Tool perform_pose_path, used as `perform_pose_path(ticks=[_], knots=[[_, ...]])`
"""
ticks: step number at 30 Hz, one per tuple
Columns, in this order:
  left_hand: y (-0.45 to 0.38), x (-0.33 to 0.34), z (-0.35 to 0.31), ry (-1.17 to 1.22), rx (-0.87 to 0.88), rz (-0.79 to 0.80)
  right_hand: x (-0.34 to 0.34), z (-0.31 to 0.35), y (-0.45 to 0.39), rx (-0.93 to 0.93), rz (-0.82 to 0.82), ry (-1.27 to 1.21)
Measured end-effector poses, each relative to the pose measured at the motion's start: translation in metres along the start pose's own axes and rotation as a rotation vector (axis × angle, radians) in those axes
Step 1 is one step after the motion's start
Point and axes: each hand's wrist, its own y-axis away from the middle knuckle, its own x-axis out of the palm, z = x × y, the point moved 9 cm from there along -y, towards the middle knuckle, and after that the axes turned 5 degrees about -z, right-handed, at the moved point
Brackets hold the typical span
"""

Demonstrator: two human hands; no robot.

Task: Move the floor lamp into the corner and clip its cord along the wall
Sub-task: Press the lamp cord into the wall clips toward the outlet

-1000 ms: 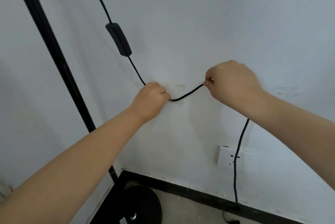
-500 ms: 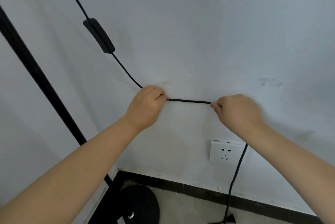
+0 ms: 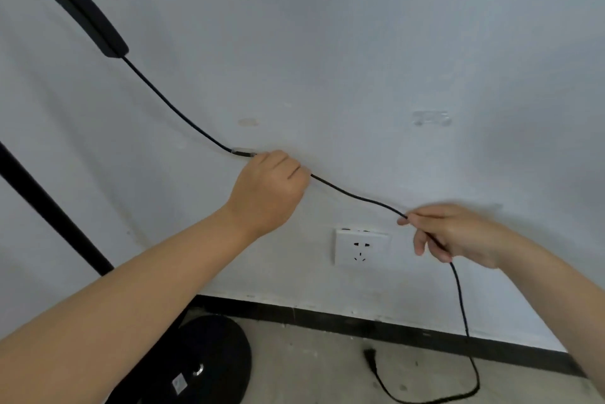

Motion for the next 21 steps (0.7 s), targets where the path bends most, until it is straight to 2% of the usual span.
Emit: perform_pose_path(ticks=[3,6,11,16,21], knots=[[-0.005,-0.008,0.007,0.026,-0.103,-0.081,-0.038,0.034,0.014,-0.174,-0.184,0.145],[-0.014,-0.014,0.013,0.038,-0.151,-0.044,-0.051,0.086,0.024,-0.338,-0.384,0.235],[-0.038,-0.021,-0.010,0.129,-0.089,-0.109,-0.050,0.135,0.040,-0.473,-0.640,0.530],[-0.059,-0.029,-0.009,0.054,-0.151,-0.141,-0.054,0.156,0.036,-0.463,-0.715,0.775],[-0.056,-0.020,-0.006,0.229,-0.348,-0.129,-0.050,0.162,0.029,-0.434,-0.687,0.892]])
